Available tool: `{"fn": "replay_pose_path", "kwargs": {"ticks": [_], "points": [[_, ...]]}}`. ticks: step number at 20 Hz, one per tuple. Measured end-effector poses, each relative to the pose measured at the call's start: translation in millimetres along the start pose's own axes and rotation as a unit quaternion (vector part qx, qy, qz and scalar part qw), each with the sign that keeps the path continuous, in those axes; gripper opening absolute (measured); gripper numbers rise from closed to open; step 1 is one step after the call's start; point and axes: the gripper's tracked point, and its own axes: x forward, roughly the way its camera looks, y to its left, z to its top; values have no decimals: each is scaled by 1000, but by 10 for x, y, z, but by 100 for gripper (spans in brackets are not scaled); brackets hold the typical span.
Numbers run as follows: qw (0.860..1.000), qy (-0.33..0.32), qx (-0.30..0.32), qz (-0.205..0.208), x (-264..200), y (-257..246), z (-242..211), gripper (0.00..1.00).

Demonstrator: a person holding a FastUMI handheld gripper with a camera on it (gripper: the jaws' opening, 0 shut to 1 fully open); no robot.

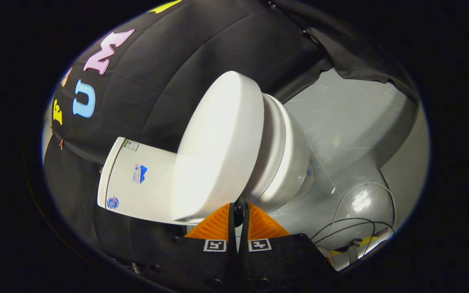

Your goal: Open the toilet lid.

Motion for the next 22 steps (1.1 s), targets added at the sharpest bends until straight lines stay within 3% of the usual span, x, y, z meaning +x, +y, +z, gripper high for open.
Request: {"fn": "replay_pose_path", "kwargs": {"ticks": [14, 22], "points": [[999, -24, -47, -6, -148, 415, 74, 5], [997, -31, -64, 27, -314, 912, 106, 5]]}}
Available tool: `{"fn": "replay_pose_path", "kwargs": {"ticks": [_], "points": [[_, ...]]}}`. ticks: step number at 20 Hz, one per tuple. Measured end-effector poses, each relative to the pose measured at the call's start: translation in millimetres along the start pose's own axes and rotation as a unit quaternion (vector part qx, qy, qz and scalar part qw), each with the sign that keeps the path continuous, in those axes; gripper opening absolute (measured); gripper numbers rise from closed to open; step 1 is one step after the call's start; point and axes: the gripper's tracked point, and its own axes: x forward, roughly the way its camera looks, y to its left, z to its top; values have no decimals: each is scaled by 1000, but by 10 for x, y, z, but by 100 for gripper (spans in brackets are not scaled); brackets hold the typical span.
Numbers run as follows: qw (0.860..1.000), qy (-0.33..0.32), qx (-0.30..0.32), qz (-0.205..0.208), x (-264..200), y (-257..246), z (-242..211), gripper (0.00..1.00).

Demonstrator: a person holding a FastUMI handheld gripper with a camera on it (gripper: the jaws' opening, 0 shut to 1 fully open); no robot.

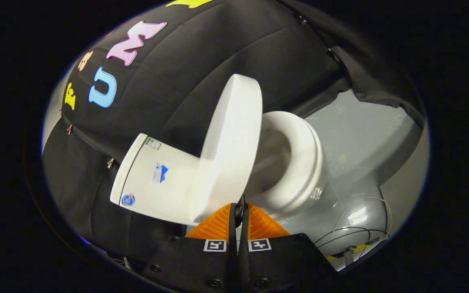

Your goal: Open the toilet lid.

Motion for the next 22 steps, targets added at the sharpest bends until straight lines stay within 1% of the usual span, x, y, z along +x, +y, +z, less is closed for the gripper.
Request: {"fn": "replay_pose_path", "kwargs": {"ticks": [2, 5, 11, 22], "points": [[1000, -6, -24, 10, -28, 198, 16, 5], [999, -11, -51, 2, -93, 334, 23, 5], [999, -8, -43, -6, -112, 373, 2, 5], [995, -24, -97, -27, -138, 717, -22, 5]]}}
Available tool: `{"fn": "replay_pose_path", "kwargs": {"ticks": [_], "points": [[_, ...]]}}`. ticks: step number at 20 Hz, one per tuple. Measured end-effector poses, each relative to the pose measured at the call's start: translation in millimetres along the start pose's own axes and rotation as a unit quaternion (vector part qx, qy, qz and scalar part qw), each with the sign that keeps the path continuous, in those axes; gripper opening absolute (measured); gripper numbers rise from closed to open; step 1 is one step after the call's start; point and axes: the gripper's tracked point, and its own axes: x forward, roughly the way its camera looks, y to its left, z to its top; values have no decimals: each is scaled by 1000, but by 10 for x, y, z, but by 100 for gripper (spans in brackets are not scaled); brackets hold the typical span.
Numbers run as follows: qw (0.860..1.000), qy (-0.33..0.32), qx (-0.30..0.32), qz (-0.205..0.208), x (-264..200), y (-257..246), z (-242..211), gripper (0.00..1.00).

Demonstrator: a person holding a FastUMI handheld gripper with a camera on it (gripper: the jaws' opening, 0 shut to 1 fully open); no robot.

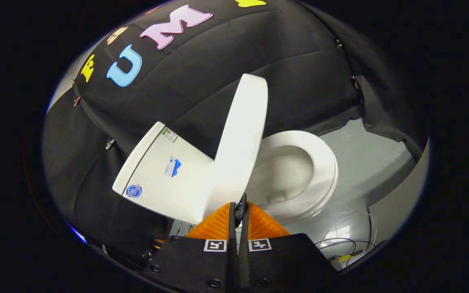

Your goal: Open the toilet lid.

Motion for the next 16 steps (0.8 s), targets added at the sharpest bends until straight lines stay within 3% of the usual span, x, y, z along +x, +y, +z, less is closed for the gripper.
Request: {"fn": "replay_pose_path", "kwargs": {"ticks": [16], "points": [[999, -18, -47, -22, -45, 537, 43, 5]]}}
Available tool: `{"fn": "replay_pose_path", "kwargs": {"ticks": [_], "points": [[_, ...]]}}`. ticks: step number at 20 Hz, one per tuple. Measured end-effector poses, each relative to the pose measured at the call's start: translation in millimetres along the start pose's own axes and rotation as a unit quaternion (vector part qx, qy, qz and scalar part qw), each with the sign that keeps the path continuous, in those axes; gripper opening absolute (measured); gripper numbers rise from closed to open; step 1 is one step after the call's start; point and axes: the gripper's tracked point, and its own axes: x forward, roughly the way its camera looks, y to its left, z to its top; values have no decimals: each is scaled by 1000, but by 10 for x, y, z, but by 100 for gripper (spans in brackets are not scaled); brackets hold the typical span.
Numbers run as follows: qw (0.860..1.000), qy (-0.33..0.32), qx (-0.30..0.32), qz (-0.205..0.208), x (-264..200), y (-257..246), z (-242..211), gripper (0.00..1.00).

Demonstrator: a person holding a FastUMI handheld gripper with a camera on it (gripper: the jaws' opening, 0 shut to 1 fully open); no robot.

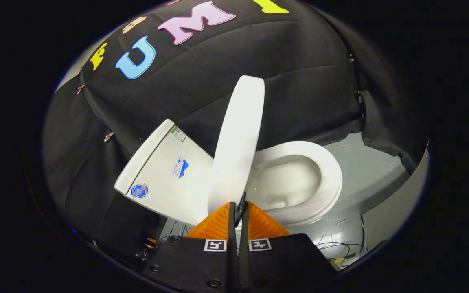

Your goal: Open the toilet lid.

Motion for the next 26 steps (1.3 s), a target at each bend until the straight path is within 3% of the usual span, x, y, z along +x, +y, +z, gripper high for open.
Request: {"fn": "replay_pose_path", "kwargs": {"ticks": [18, 26], "points": [[994, -4, -96, -57, 64, 1003, 68, 5], [983, -10, -162, -86, 141, 1435, -13, 5]]}}
